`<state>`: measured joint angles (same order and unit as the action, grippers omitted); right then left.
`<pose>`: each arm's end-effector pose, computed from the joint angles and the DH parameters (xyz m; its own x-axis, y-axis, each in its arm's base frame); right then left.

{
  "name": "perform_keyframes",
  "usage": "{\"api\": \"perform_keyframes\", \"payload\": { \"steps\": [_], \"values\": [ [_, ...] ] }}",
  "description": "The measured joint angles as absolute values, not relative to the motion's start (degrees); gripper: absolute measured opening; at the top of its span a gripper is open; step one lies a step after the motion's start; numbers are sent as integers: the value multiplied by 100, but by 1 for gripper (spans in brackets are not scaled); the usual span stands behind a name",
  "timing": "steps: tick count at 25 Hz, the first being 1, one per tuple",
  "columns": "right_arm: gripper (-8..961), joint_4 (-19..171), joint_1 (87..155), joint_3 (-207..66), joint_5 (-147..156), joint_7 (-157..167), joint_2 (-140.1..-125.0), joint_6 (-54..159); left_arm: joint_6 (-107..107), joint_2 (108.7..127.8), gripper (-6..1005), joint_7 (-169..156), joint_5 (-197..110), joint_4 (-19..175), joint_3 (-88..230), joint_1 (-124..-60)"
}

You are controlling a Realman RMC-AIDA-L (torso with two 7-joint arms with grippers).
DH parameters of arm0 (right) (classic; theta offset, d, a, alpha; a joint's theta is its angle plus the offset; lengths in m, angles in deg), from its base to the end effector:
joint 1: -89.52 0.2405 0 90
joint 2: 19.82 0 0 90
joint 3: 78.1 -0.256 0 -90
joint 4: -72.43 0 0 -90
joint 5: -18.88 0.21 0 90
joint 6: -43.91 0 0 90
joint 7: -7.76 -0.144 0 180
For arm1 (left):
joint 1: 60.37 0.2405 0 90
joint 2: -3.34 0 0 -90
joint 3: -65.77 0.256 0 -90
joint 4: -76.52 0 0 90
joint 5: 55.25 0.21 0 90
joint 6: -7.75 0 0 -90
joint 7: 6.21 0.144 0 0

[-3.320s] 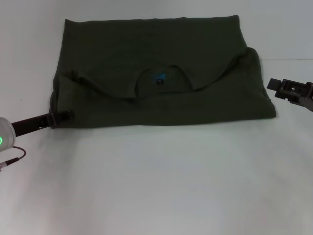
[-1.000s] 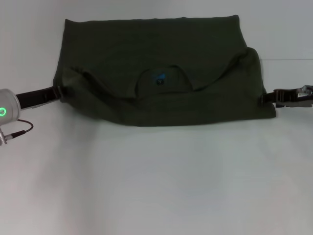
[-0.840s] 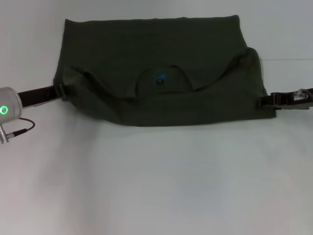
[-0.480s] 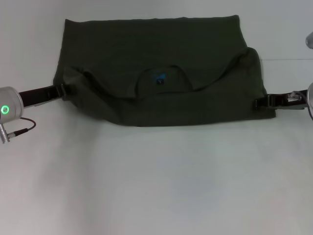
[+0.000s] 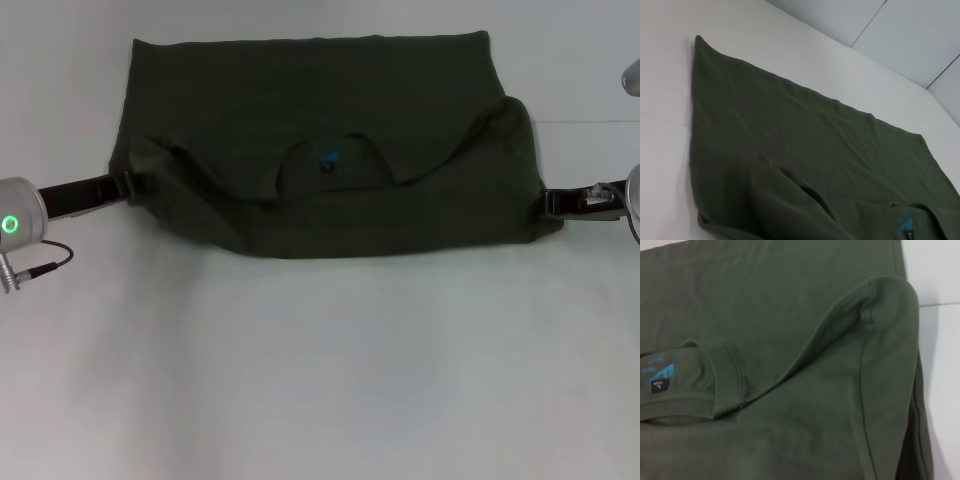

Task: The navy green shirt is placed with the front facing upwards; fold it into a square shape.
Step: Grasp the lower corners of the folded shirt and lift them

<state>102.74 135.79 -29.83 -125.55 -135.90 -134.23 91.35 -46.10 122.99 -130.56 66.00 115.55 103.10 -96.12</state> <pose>0.2846 0.4440 0.0140 0.3845 -0.8146 -0.4342 -0.8652 -0.1540 -0.4772 -0.2937 0.4126 0.0253 0.2763 0.6662 0.6927 0.9609 -0.1773 -0.2127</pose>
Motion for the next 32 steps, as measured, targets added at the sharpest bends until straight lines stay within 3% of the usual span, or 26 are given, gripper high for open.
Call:
{"api": "perform_keyframes", "payload": {
  "steps": [6,12,17,32],
  "values": [
    [61,10320,13594,-2961,-12537,-13585,-13423,9230,-4676,12304,64,-13058,6596,11556,10311,-9608],
    [61,10906,13453,-2990,-12520,-13625,-13426,10144,-5478,12179,65,-13188,6741,11663,10312,-9581],
    [60,11466,13166,-3215,-12516,-13647,-13320,11518,-6653,12068,65,-13969,7639,12190,10281,-9458],
    [61,12486,12147,-3475,-12558,-12957,-13145,14838,-10111,12011,66,-14070,8988,13207,10048,-8826]
  ]
}}
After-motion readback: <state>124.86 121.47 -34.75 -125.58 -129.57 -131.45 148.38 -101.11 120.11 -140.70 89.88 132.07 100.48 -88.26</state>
